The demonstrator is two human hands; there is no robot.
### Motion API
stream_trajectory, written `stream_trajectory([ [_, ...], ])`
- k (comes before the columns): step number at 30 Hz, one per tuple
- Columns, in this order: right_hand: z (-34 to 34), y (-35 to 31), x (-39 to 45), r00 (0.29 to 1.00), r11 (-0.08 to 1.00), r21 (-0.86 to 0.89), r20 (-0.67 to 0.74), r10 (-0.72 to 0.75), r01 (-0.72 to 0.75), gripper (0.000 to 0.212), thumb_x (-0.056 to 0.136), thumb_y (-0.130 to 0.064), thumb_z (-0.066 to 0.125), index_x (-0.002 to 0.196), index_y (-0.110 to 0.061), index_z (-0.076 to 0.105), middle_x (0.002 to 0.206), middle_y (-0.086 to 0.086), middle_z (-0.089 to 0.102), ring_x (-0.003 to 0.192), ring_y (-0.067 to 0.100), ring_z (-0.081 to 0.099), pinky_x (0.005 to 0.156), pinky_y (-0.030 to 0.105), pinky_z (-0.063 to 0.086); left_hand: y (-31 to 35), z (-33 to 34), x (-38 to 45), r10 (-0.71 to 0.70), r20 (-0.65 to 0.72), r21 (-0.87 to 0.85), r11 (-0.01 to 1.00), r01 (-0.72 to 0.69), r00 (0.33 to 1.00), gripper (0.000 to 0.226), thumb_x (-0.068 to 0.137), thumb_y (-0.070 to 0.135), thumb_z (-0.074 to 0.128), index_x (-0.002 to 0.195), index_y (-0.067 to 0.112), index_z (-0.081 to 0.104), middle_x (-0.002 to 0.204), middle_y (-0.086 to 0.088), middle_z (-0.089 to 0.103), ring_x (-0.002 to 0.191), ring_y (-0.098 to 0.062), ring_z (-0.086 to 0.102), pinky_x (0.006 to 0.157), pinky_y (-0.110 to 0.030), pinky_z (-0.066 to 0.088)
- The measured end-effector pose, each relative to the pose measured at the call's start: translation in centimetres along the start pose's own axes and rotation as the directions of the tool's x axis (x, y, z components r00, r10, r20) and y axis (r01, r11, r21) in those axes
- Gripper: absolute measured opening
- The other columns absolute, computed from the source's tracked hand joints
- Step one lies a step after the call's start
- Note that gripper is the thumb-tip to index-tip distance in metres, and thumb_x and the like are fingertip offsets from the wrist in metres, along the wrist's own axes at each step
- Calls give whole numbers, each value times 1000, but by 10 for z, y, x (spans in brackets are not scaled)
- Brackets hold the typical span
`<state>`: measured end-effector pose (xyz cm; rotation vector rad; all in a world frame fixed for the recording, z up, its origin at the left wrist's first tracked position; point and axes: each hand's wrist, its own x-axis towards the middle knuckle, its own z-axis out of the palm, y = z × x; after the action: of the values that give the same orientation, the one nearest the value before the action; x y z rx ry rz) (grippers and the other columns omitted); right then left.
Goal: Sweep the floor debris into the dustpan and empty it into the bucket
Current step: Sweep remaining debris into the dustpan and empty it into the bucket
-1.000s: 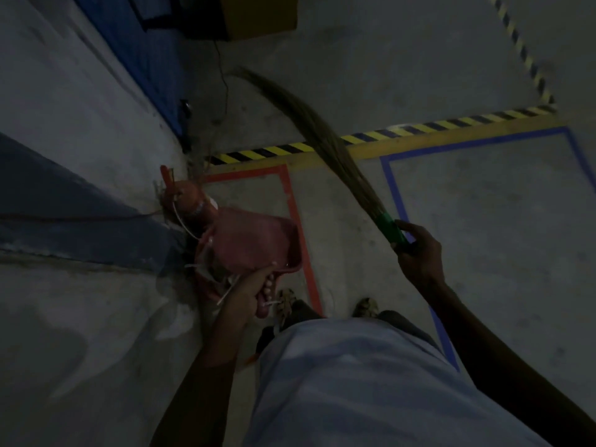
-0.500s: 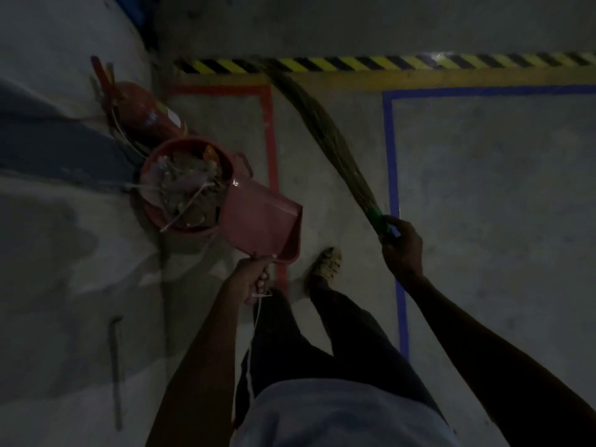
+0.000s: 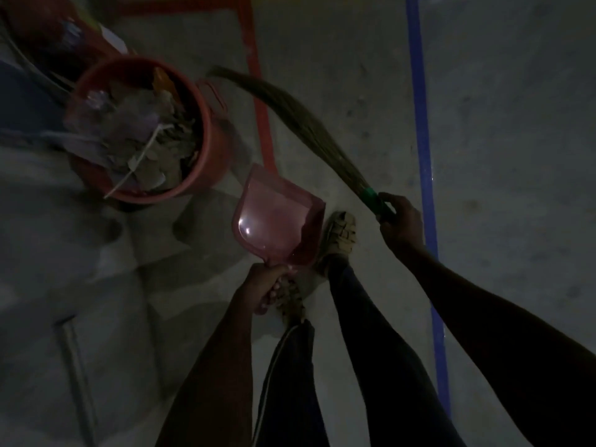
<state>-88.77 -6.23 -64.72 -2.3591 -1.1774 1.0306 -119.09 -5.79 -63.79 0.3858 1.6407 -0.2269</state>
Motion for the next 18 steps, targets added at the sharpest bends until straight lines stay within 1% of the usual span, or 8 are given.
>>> stream_trajectory([
  [2,24,19,0,1000,1000,1,9,-6,6,51,85,0,65,134,-14,58,131,11,60,112,29,60,88,45,55,-13,7,23,10,-3,14,1000,-10,1000,36,80,33,74,58,15,52,50,-1,44,35,-13,36,46,-15,24],
  [4,44,37,0,1000,1000,-24,2,-18,18,51,87,1,63,135,-14,57,132,10,58,111,29,59,86,46,55,-28,14,47,14,-2,14,1000,-14,1000,35,82,30,72,60,14,51,49,-1,43,33,-12,36,44,-14,25],
  [6,67,61,-2,1000,999,-51,10,-15,16,50,88,2,61,135,-15,57,131,9,57,110,29,59,83,47,56,-49,20,70,5,20,36,999,-6,1000,34,86,28,69,61,15,50,49,-1,41,31,-12,35,42,-13,25],
  [8,93,91,1,999,998,-51,2,-46,46,51,87,3,60,134,-14,57,130,9,58,109,30,60,83,48,55,-73,24,97,-18,26,26,1000,17,999,35,91,25,64,61,13,49,46,-1,41,30,-12,34,41,-13,24],
  [11,119,126,13,999,997,-69,-19,-26,25,53,84,3,62,134,-13,59,129,10,60,108,35,60,82,44,54,-105,28,138,-57,20,15,998,56,998,36,96,26,61,65,11,53,44,0,44,29,-11,36,37,-12,27],
  [14,141,157,25,1000,996,-89,-16,-12,10,51,83,2,62,131,-14,62,127,9,62,108,35,61,84,42,52,-133,39,177,-115,0,5,993,115,993,36,97,31,59,67,12,55,45,0,44,31,-11,34,37,-12,27],
  [16,152,178,32,999,993,-116,-9,-33,32,52,82,2,62,131,-15,63,126,9,62,109,34,61,86,46,53,-147,49,205,-138,9,-35,990,138,990,36,97,28,60,65,12,52,44,0,43,31,-11,34,37,-14,27],
  [18,164,200,40,999,992,-121,18,-36,38,51,83,1,62,131,-16,62,127,9,62,109,34,61,87,50,54,-156,59,227,-124,11,-70,990,124,992,35,95,26,63,65,10,53,44,0,42,31,-11,35,37,-16,29],
])
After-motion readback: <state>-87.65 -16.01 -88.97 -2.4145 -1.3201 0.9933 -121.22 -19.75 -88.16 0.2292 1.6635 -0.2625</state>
